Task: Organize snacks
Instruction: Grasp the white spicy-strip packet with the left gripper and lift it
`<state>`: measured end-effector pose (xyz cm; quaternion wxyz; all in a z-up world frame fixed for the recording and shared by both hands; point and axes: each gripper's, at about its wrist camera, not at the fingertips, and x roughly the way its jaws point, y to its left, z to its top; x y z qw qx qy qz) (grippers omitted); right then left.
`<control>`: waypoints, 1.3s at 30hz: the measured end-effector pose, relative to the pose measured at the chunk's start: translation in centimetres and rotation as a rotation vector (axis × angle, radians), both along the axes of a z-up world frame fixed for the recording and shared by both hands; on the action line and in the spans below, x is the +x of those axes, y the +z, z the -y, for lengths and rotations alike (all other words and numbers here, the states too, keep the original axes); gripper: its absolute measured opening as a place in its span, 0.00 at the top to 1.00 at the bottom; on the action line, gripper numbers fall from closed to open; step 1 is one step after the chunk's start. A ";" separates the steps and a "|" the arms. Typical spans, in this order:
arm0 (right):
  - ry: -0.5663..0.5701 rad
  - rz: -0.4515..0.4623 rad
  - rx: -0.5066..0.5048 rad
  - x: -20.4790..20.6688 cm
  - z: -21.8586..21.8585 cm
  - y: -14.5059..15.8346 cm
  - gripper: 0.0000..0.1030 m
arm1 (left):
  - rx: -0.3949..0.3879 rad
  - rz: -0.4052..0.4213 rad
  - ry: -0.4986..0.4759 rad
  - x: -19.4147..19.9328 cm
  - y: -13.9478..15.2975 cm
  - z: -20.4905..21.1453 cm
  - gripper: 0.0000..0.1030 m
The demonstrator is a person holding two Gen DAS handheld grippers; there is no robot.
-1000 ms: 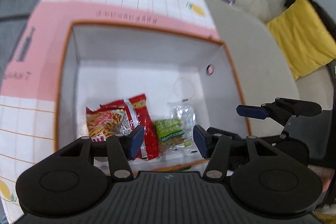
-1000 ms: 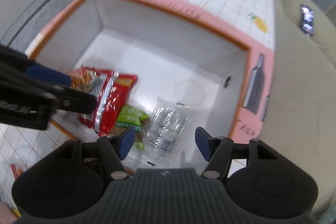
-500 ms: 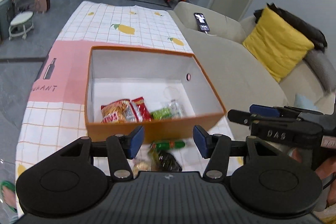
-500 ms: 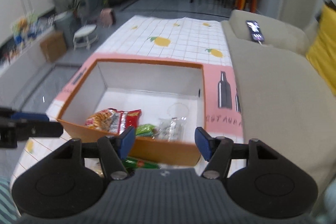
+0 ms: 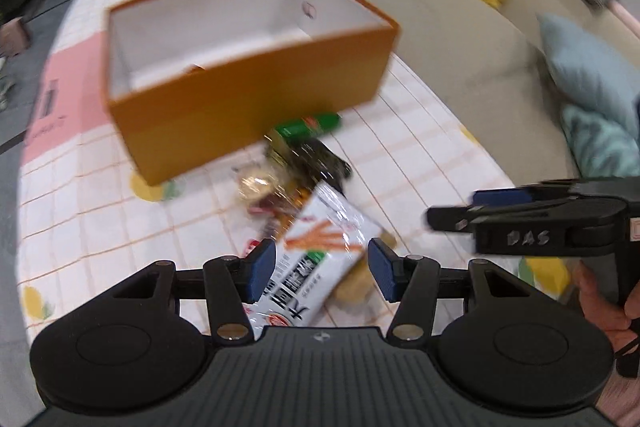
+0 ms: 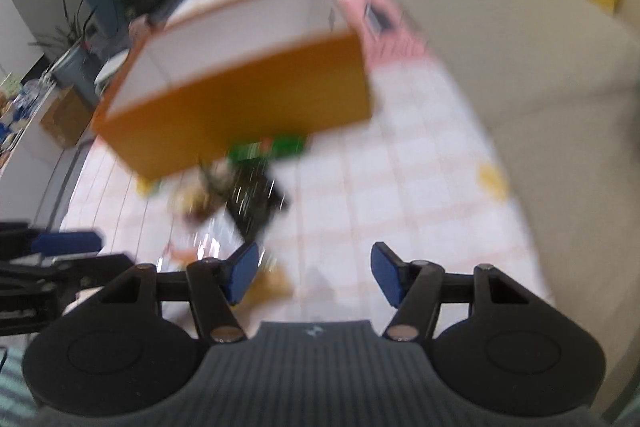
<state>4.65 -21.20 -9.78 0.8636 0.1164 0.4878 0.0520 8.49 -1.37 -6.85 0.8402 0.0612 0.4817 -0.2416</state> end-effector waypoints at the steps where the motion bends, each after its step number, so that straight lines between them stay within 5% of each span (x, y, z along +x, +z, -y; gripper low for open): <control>1: 0.007 -0.015 0.009 -0.2 -0.4 -0.7 0.43 | 0.006 0.003 -0.026 -0.1 -0.5 0.1 0.39; 8: 0.047 -0.046 0.032 0.3 -1.9 -2.5 0.46 | 0.159 0.055 -0.165 -0.4 -3.2 0.9 0.33; 16: 0.044 -0.037 0.005 1.1 -1.5 -3.0 0.46 | 0.222 0.056 -0.270 0.1 -5.5 1.6 0.28; 23: 0.056 -0.041 -0.014 1.4 -1.5 -3.5 0.46 | 0.227 0.077 -0.347 -0.1 -6.4 2.8 0.33; 26: 0.063 -0.040 -0.019 1.5 -1.6 -3.6 0.46 | 0.188 0.056 -0.310 0.0 -6.3 2.8 0.44; 39: 0.187 0.090 -0.085 1.8 -3.1 -2.2 0.46 | -0.004 -0.004 0.098 -0.6 -3.4 -0.7 0.47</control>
